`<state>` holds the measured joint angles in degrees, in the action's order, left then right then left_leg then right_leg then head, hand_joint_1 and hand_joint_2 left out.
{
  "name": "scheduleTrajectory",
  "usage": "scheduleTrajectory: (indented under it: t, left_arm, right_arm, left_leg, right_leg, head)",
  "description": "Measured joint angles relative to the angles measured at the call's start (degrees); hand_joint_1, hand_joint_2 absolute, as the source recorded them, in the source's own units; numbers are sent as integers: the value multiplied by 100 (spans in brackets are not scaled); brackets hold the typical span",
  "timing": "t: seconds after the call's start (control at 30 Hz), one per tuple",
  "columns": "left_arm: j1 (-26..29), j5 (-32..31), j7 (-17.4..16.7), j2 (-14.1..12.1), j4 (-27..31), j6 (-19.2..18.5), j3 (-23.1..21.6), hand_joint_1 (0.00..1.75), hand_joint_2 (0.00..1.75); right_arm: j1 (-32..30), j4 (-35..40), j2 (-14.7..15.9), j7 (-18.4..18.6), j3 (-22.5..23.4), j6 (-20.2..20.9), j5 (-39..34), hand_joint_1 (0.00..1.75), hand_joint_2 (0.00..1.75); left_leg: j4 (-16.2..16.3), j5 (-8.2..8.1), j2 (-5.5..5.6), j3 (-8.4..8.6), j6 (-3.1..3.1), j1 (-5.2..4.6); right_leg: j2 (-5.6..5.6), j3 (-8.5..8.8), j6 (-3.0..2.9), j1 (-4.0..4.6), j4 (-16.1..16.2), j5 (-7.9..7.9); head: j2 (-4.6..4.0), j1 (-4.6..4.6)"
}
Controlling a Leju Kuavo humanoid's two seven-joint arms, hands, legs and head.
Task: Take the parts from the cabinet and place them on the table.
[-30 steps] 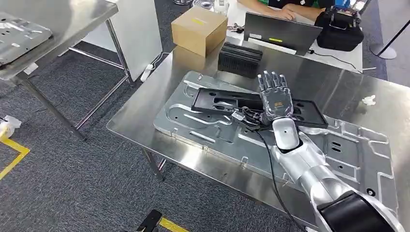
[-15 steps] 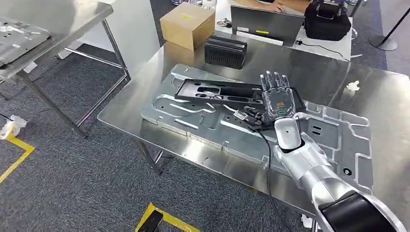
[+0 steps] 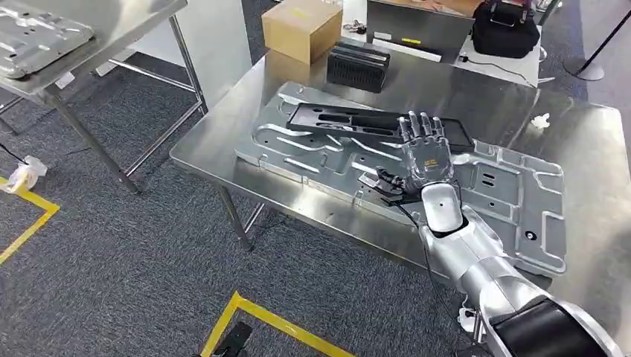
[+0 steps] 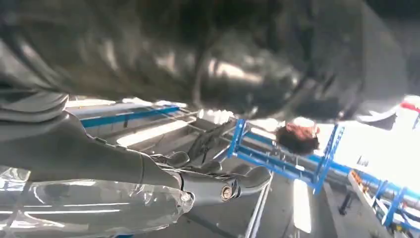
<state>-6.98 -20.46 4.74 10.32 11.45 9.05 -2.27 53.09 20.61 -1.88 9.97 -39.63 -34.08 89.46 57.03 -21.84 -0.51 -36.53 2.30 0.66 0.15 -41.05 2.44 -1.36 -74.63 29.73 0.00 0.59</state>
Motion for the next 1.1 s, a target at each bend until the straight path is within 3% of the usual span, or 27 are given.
scheduleTrajectory:
  t: [0.03,0.07,0.1,0.13,0.23,0.27,0.3,0.33,0.4,0.43,0.47,0.5,0.53,0.57,0.6,0.63,0.67,0.73,0.77,0.8,0.83,0.9,0.93,0.97,1.0,1.07,1.1]
  left_arm:
    - [0,0,0,0,0,0,0,0,0]
    - [-3,0,0,0,0,0,0,0,0]
    - [-9,0,0,-2,0,0,0,0,0]
    - [-12,-2,0,2,0,2,0,0,0]
    - [-5,-7,0,2,0,0,0,0,0]
    - [10,-7,0,2,0,2,0,0,0]
    - [18,-7,-2,2,0,0,0,0,0]
    - [28,-7,-4,2,0,2,0,0,0]
    - [22,-7,-4,2,0,2,0,0,0]
    - [21,-7,-4,0,0,2,0,0,0]
    - [23,-7,-4,0,0,2,0,0,0]
    - [26,-7,-4,0,0,2,0,0,0]
    - [27,-7,-4,0,0,2,0,0,0]
    - [22,-7,-2,0,0,2,0,0,0]
    - [7,-7,-2,-4,2,4,0,0,0]
    - [1,-9,0,-7,2,4,0,0,0]
    - [-13,-9,4,-4,2,7,0,0,0]
    - [-10,-9,4,-4,2,7,2,0,0]
    - [10,-9,2,-2,2,7,2,0,0]
    - [2,-9,0,9,2,7,2,0,0]
    - [-3,-9,0,15,2,7,2,0,0]
    - [2,-15,0,20,2,2,2,0,0]
    - [7,-15,0,20,2,4,2,0,0]
    - [6,-15,0,20,2,4,2,0,0]
    - [7,-15,0,20,2,4,2,0,0]
    - [10,-15,0,20,2,7,2,0,0]
    - [9,-15,0,24,2,7,2,0,0]
  right_arm:
    - [0,-2,0,-2,0,0,0,0,0]
    - [8,-2,-2,0,0,0,0,0,0]
    - [23,-2,-2,-2,0,-2,0,0,0]
    - [31,4,-24,0,0,-6,0,0,0]
    - [19,2,-22,-2,0,0,0,0,0]
    - [12,2,-22,-2,0,0,0,0,0]
    - [20,2,-24,-2,0,2,0,0,0]
    - [22,4,-28,-2,0,2,0,0,0]
    - [14,2,-37,-2,0,0,0,0,0]
    - [6,2,-37,-2,0,0,7,0,0]
    - [-10,2,-37,-2,0,2,18,0,0]
    - [-19,2,-35,-2,0,2,20,0,0]
    - [-21,2,-35,-2,0,2,20,0,0]
    - [-20,2,-35,0,0,2,20,0,0]
    - [-18,11,-39,0,0,0,22,0,0]
    - [-16,13,-37,0,0,0,24,0,0]
    - [-16,13,-37,2,0,0,22,0,0]
    - [-17,11,-42,2,0,0,22,0,0]
    - [-22,9,-37,0,0,2,31,0,0]
    - [-23,2,-15,9,0,4,33,0,0]
    - [-22,2,-11,11,0,9,35,0,0]
    - [-33,0,-9,13,0,9,46,0,0]
    - [-48,0,-9,13,0,13,48,0,0]
    - [-62,-7,-9,15,0,13,50,0,0]
    - [-73,-15,-4,18,0,15,50,0,0]
    - [-74,-15,-4,18,0,15,50,0,0]
    - [-66,-11,-4,18,0,15,50,0,0]
  left_leg:
    - [24,49,0,-91,-26,16]
    - [67,95,1,-178,-63,30]
    - [126,130,2,-240,-109,28]
    - [164,162,2,-293,-151,11]
    - [108,324,9,-292,-264,16]
    - [94,341,19,-333,-310,36]
    - [238,74,20,-415,-328,50]
    - [556,-327,21,-522,-337,52]
    - [1468,-978,24,-733,-362,52]
    - [1816,-1080,25,-785,-369,51]
    - [2010,-1022,24,-750,-362,51]
    - [1962,-857,25,-608,-341,48]
    - [1693,-658,26,-350,-302,40]
    - [1243,-547,32,14,-239,13]
    - [707,-616,38,446,-155,-18]
    - [221,-821,29,818,-113,-66]
    - [40,-853,30,864,-135,-61]
    - [46,-752,33,774,-83,-111]
    - [-56,-636,27,726,-34,-70]
    - [-88,-534,-33,721,5,-46]
    - [-112,-447,-27,626,69,-40]
    - [-102,-284,-28,406,68,-42]
    - [-90,-213,-29,305,69,-44]
    - [-67,-140,-30,193,62,-44]
    - [-39,-70,-30,67,48,-42]
    - [41,51,-27,-164,10,-33]
    - [93,104,-27,-250,-13,-32]
  right_leg:
    - [-4,263,21,-22,307,-196]
    - [-10,627,50,-48,773,-287]
    - [-6,978,63,-74,1276,-84]
    - [27,1155,9,0,1620,74]
    - [33,1057,-137,37,1543,-23]
    - [5,1002,-223,-10,1577,-112]
    - [-17,936,-280,-2,1578,-186]
    - [-18,845,-347,6,1578,-258]
    - [-12,657,-368,33,1572,-412]
    - [-13,570,-371,53,1568,-480]
    - [-13,478,-370,71,1567,-551]
    - [-13,388,-365,88,1564,-617]
    - [-14,301,-360,107,1561,-687]
    - [-12,225,-354,123,1561,-756]
    - [-17,190,-346,111,1549,-814]
    - [-8,156,-309,150,1545,-855]
    - [-33,143,-274,134,1551,-913]
    - [-42,150,-199,88,1638,-1065]
    - [-26,140,-143,140,1681,-1139]
    - [-5,63,-129,106,1618,-968]
    - [-7,-24,-120,105,1401,-608]
    - [-13,-213,-65,82,552,105]
    - [-12,-271,-47,72,185,249]
    - [-11,-277,-30,62,-89,221]
    - [-13,-183,-21,54,-153,26]
    - [-15,355,-18,38,379,-375]
    - [-17,777,-24,31,895,-325]
  head:
    - [0,2]
    - [0,2]
    - [0,0]
    - [0,8]
    - [0,17]
    - [0,11]
    - [0,17]
    - [0,26]
    - [0,26]
    - [0,26]
    - [0,26]
    - [0,26]
    - [0,28]
    - [0,28]
    - [0,26]
    - [0,26]
    - [0,22]
    - [0,46]
    - [0,28]
    - [0,42]
    - [0,11]
    - [0,6]
    - [0,9]
    - [0,7]
    - [0,7]
    - [0,9]
    - [0,7]
